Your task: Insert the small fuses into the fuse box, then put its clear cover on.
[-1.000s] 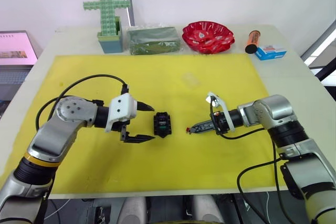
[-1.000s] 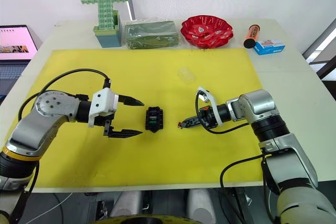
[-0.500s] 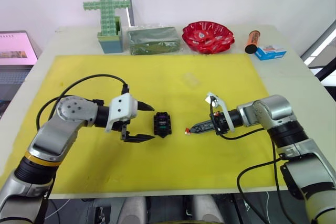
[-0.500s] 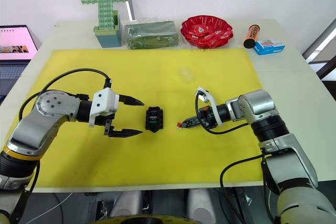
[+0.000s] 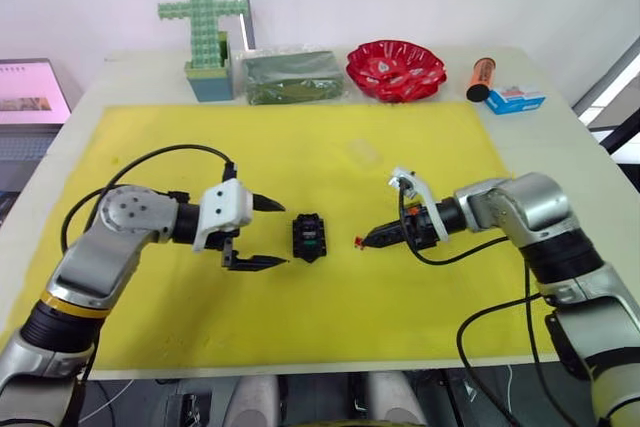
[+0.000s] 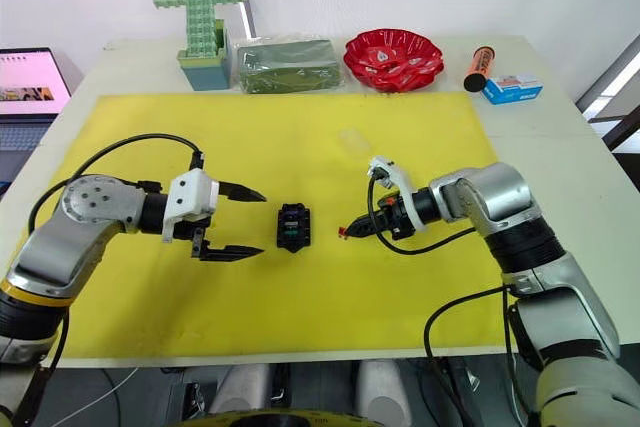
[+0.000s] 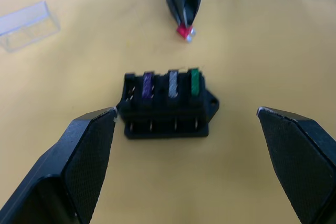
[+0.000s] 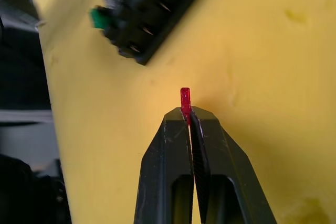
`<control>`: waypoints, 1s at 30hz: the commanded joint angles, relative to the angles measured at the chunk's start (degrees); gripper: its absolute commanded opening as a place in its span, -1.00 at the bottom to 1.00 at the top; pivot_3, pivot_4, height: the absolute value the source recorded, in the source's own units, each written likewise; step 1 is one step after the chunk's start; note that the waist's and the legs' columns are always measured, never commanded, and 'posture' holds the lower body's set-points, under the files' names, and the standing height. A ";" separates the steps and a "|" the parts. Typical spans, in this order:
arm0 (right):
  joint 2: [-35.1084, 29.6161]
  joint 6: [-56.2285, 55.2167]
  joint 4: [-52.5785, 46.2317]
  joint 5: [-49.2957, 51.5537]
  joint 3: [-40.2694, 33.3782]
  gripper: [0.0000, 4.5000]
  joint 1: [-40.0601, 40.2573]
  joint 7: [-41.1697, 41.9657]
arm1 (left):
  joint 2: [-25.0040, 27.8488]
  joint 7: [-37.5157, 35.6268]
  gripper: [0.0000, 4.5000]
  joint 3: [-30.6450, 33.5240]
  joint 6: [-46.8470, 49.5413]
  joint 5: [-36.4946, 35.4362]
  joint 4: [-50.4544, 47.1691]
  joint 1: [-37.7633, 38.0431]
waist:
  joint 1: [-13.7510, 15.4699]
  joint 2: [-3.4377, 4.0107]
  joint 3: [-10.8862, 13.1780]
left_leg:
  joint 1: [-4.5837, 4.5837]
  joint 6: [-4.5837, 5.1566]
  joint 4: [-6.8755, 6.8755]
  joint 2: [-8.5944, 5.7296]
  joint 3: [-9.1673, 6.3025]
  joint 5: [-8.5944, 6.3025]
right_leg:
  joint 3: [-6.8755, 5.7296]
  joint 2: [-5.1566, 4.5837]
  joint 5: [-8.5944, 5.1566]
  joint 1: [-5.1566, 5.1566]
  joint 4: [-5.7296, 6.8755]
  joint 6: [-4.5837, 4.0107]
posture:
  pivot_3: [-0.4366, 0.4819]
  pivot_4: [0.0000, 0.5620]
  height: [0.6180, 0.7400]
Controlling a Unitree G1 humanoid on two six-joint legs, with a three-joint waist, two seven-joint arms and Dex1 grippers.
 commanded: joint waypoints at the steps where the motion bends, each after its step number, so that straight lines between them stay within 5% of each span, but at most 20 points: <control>1: 1.27 -1.86 -4.72 0.03 -0.64 -0.99 -4.37 -1.12 | 0.07 0.08 1.00 1.73 -1.56 0.11 1.58 -0.41 | -0.05 0.00 0.00 | 0.00 0.00 -0.01 0.00 0.00 0.00 | 0.00 0.00 0.00 -0.01 0.00 0.00 | -0.05 -0.47 1.00; 15: 7.05 -20.88 -2.28 -14.51 10.02 -0.99 -13.10 -3.21 | -2.61 -0.03 1.00 0.63 -3.85 1.16 7.81 -1.78 | -0.06 0.00 0.00 | -0.03 -0.01 0.00 -0.02 0.03 0.00 | 0.00 -0.02 0.00 -0.04 0.02 0.00 | -0.05 -0.47 1.00; 30: 9.84 -22.51 -2.15 -17.47 11.20 -0.99 -13.98 0.70 | -2.74 0.44 1.00 0.42 -3.00 1.41 6.10 -1.08 | -0.06 0.00 0.00 | -0.03 -0.01 0.00 -0.01 0.03 0.01 | 0.00 -0.02 0.00 -0.04 0.05 0.00 | -0.05 -0.47 1.00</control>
